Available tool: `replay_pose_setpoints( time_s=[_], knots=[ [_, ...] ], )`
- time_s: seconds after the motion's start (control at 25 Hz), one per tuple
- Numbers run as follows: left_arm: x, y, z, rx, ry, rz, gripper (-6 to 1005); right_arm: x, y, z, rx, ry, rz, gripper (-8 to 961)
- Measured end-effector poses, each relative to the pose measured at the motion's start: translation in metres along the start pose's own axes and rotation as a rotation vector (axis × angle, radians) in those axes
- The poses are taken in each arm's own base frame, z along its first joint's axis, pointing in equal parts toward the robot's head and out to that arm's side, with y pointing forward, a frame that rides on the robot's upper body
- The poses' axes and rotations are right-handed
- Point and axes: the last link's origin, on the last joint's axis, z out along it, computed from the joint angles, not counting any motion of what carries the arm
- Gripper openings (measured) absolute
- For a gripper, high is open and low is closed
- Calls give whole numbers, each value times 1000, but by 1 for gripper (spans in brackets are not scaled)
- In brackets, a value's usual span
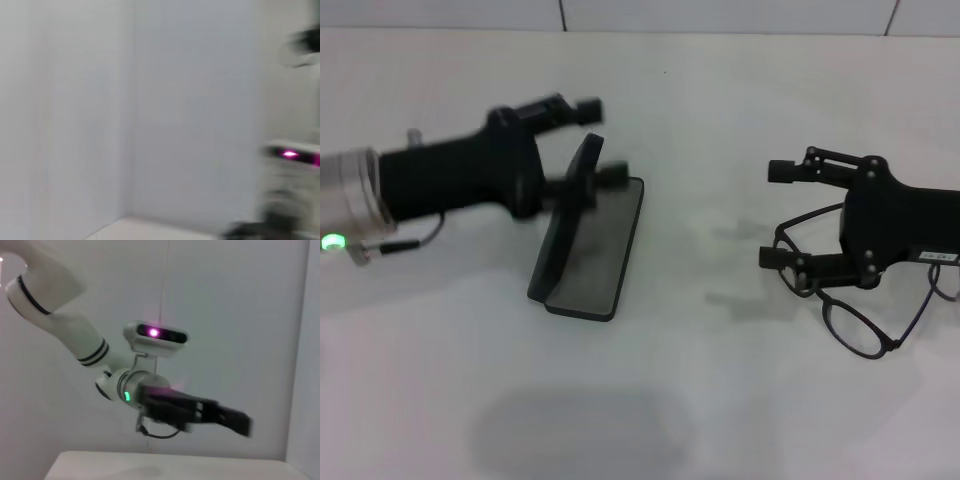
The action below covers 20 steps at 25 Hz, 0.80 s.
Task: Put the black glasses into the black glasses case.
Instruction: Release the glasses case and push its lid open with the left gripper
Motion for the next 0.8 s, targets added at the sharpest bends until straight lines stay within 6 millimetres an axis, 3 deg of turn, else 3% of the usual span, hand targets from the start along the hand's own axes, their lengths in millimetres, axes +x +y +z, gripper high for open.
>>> replay_pose_setpoints(
  time_s=[0.08, 0.4, 0.64, 0.8],
  knots=[
    [1, -17, -1, 86, -77, -79, 871, 1, 0, -2, 13, 4, 3, 870],
    [13, -38, -4, 190, -366, -231, 870, 5, 2, -7, 32, 14, 13, 869],
    [15, -42, -3, 204, -464, -328, 869, 6, 3, -5, 31, 9, 20, 869],
    [4, -43, 6, 211, -542, -380, 868, 6, 4, -4, 31, 6, 19, 869]
  ],
)
